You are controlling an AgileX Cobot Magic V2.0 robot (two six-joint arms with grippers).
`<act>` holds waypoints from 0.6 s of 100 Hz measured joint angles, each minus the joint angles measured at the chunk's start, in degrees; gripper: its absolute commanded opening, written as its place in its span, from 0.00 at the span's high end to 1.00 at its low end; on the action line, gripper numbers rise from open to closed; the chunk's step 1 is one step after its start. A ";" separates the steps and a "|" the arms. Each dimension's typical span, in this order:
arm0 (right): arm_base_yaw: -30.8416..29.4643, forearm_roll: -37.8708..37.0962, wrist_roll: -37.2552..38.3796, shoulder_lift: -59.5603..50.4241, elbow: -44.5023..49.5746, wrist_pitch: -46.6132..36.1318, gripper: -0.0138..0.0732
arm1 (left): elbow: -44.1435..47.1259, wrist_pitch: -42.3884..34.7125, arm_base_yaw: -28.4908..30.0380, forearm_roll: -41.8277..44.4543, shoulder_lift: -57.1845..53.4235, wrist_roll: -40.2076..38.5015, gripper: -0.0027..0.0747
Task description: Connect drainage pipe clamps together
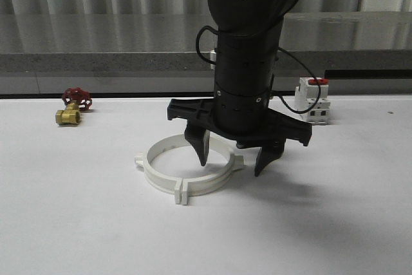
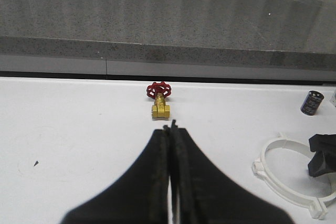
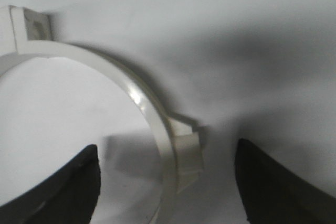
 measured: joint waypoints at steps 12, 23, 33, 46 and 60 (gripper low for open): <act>0.00 -1.33 -0.35 -0.11 0.00 0.00 0.21 | 0.00 0.00 0.00 0.00 0.00 0.00 0.99; 0.00 -3.44 -1.10 -1.48 0.00 0.10 0.21 | 0.00 0.00 0.00 0.00 0.00 0.00 0.99; -0.50 -4.38 -3.07 -3.60 0.00 -0.01 0.21 | 0.00 0.00 0.00 0.00 0.00 0.00 0.99; -2.37 -4.74 -6.71 -6.75 0.00 0.00 0.21 | 0.00 0.00 0.00 0.00 0.00 0.00 0.99; -4.54 -6.96 -9.89 -10.55 0.00 0.88 0.21 | 0.00 0.00 0.00 0.00 0.00 0.00 0.99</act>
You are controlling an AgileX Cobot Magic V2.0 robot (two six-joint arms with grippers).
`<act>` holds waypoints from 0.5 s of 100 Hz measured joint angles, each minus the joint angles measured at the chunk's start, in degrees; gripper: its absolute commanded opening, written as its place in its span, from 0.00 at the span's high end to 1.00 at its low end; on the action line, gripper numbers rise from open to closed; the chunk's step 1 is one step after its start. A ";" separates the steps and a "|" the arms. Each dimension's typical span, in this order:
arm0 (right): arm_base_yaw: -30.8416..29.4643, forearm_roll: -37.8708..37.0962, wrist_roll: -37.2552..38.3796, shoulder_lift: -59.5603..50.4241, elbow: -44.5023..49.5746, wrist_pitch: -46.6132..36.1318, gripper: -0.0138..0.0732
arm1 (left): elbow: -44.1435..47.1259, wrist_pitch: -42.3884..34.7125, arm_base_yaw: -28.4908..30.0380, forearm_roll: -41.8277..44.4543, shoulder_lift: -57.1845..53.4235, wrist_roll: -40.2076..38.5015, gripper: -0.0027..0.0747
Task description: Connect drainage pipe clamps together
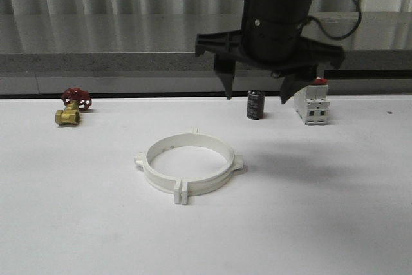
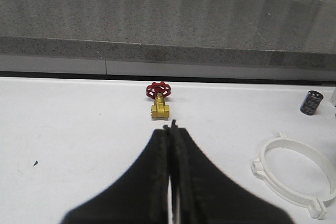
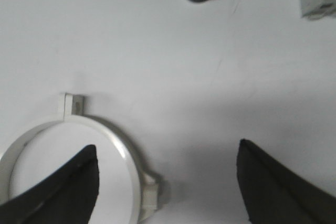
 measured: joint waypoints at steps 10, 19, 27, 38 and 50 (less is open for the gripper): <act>-1.48 -2.62 -1.61 -3.09 0.86 1.18 0.22 | 0.00 0.00 0.00 0.00 0.00 0.00 0.99; -3.11 -4.76 -2.28 -6.68 3.36 1.29 0.22 | 0.00 0.00 0.00 0.00 0.00 0.00 0.99; -5.23 -6.07 -2.55 -10.41 7.51 1.04 0.22 | 0.00 0.00 0.00 0.00 0.00 0.00 0.99; -8.63 -6.99 -2.64 -16.52 14.05 0.09 0.22 | 0.00 0.00 0.00 0.00 0.00 0.00 0.99; -13.01 -7.61 -2.64 -23.69 21.99 -1.48 0.22 | 0.00 0.00 0.00 0.00 0.00 0.00 0.99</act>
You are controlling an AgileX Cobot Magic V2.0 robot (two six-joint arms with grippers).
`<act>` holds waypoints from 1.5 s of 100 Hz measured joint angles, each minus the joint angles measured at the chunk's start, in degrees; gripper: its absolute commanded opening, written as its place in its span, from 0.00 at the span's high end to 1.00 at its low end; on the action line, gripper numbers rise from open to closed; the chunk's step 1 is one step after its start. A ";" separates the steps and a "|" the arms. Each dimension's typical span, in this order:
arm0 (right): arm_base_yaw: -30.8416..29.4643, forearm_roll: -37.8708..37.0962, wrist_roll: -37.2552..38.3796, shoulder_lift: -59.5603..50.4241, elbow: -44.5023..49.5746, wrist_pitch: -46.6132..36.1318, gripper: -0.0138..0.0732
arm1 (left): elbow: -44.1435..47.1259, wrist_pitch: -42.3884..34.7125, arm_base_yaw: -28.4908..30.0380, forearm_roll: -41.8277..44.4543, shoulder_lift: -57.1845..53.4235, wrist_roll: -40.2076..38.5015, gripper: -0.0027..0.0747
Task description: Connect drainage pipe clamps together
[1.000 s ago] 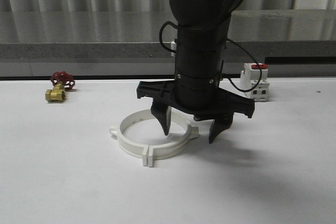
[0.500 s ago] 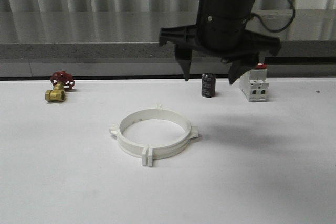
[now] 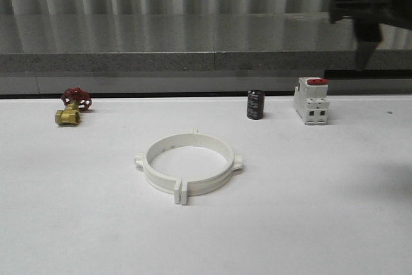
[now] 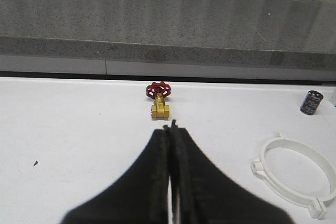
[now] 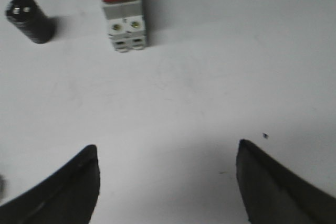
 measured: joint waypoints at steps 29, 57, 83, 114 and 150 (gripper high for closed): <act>-4.43 -1.63 -0.12 -17.28 13.60 -0.43 0.54 | 0.00 0.00 0.00 0.00 0.00 0.00 0.99; -4.43 -1.71 -0.12 -27.29 21.43 1.22 0.91 | 0.00 0.00 0.00 0.00 0.00 0.00 0.99; -4.43 -1.85 -0.12 -28.54 21.94 2.11 0.92 | 0.00 0.00 0.00 0.00 0.00 0.00 0.99; -4.43 -1.85 -0.12 -28.54 22.08 2.11 0.92 | 0.00 0.00 0.00 0.00 0.00 0.00 0.99; -4.43 -1.85 -0.12 -28.54 22.20 2.18 0.92 | 0.00 0.00 0.00 0.00 0.00 0.00 0.99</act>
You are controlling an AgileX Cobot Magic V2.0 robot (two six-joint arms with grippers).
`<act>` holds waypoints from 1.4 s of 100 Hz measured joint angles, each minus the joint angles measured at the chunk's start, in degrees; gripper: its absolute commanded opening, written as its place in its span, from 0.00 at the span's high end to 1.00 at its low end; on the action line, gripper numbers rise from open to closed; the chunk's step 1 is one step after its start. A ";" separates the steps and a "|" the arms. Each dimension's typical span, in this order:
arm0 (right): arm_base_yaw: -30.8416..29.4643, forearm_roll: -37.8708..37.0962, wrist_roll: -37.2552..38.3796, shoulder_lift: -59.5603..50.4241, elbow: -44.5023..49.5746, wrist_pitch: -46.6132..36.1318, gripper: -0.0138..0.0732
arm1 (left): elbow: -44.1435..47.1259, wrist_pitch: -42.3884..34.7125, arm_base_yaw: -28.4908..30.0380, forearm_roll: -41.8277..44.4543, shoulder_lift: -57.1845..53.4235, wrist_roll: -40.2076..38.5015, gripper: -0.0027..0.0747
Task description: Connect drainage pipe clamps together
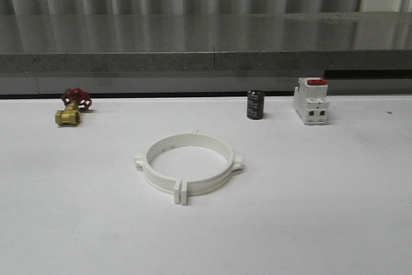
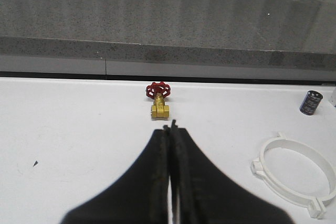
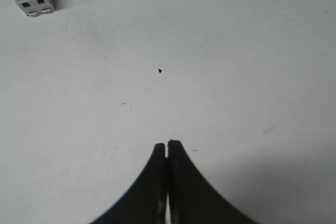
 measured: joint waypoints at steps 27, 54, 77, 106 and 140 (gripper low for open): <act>0.00 0.00 0.00 -2.70 1.31 -0.54 0.92 | 0.00 0.00 0.00 0.00 0.00 0.00 0.99; -4.70 4.43 -6.72 -9.19 1.92 -3.13 0.92 | 0.00 0.00 0.00 0.00 0.00 0.00 0.99; -11.58 17.83 -29.43 -16.21 6.10 -14.51 0.92 | 0.00 0.00 0.00 0.00 0.00 0.00 0.99; -11.61 24.65 -45.29 -27.83 19.83 -33.71 0.92 | 0.00 0.00 0.00 0.00 0.00 0.00 0.99; -11.51 25.20 -45.89 -29.67 25.98 -41.26 0.92 | 0.00 0.00 0.00 0.00 0.00 0.00 0.99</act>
